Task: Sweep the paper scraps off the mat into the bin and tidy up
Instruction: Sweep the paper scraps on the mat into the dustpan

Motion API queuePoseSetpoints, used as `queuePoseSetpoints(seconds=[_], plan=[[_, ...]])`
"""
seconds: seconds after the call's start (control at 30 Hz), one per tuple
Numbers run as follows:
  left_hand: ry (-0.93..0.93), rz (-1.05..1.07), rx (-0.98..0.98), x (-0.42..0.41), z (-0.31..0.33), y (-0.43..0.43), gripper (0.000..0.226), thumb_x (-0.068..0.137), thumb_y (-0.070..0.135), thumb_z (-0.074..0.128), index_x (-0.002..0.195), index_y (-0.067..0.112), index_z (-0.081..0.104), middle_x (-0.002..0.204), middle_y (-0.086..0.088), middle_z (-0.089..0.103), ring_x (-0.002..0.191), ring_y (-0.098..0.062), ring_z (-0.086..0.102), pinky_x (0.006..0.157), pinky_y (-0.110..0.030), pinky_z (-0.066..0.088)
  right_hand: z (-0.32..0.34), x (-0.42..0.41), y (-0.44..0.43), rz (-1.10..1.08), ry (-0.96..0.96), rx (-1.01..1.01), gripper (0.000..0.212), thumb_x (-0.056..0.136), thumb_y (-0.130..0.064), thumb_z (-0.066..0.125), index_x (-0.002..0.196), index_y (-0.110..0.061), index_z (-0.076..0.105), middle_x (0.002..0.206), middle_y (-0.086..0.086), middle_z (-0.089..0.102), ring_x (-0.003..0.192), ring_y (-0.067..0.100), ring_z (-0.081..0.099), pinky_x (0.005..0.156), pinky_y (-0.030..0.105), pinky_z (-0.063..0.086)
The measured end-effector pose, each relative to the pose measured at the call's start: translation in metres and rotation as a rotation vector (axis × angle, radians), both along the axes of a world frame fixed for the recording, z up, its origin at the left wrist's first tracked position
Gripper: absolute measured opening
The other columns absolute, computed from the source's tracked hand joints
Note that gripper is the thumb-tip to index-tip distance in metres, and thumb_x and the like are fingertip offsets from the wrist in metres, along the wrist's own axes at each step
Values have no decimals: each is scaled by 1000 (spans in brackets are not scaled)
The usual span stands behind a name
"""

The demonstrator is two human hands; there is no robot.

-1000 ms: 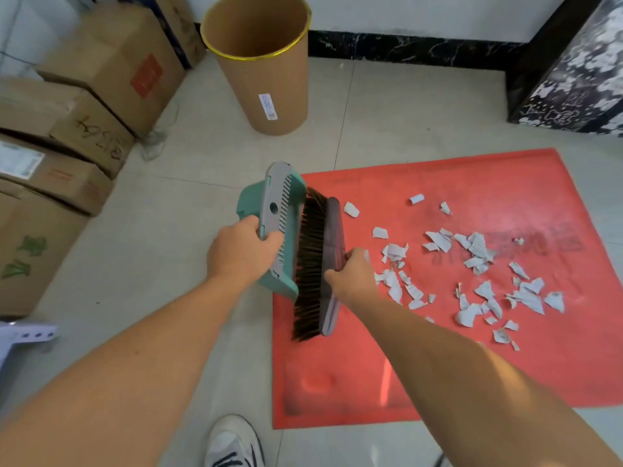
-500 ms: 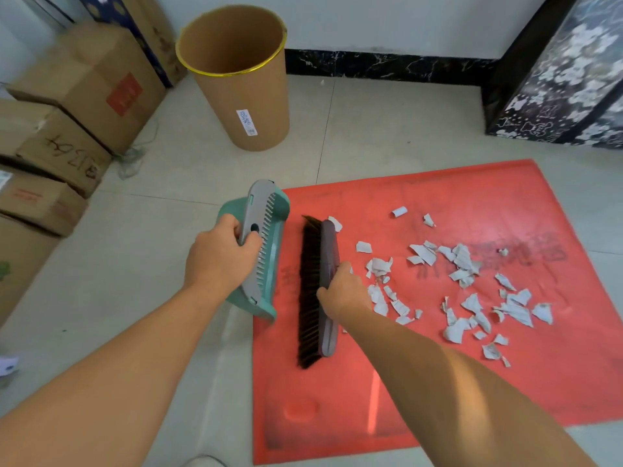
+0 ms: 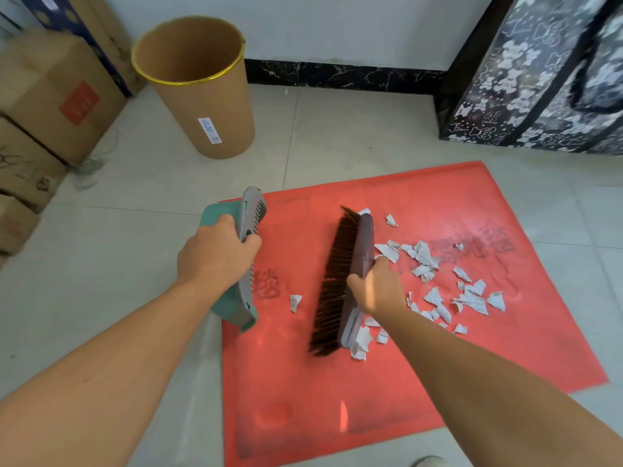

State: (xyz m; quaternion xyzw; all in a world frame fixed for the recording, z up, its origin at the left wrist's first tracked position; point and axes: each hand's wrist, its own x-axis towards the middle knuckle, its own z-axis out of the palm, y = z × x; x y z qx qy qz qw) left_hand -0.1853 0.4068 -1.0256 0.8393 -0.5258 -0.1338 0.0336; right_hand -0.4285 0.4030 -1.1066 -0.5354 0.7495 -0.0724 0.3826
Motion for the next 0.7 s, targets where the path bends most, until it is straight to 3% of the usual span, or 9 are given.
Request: queuePoseSetpoints(seconds=[0.17, 0.3, 0.5, 0.7], plan=[[15, 17, -14, -3, -2, 2, 33, 85, 48, 49, 87, 14, 49, 72, -5, 48, 74, -33, 51, 65, -36, 41, 5, 26, 1, -12, -215, -97, 28, 79, -20, 58, 99, -6, 45, 85, 11, 60, 75, 29, 59, 55, 33, 44], [12, 32, -4, 0, -2, 4, 34, 84, 49, 47, 86, 16, 48, 75, -6, 52, 75, -34, 55, 67, -38, 47, -3, 69, 17, 62, -237, -12, 37, 81, -25, 59, 110, -7, 44, 97, 15, 61, 87, 36, 60, 71, 39, 49], [28, 38, 4, 1, -1, 7, 32, 86, 48, 48, 89, 16, 48, 76, -4, 52, 75, -32, 54, 66, -36, 43, -17, 100, 46, 275, -98, 99, 33, 88, -27, 55, 108, -11, 35, 103, 16, 58, 95, 42, 60, 76, 45, 50], [44, 31, -14, -4, -2, 9, 32, 87, 47, 48, 92, 15, 49, 76, -4, 51, 76, -34, 54, 66, -36, 42, -19, 68, 44, 236, 43, 61, 24, 88, -19, 51, 102, -12, 32, 97, 11, 59, 97, 37, 62, 71, 37, 42]])
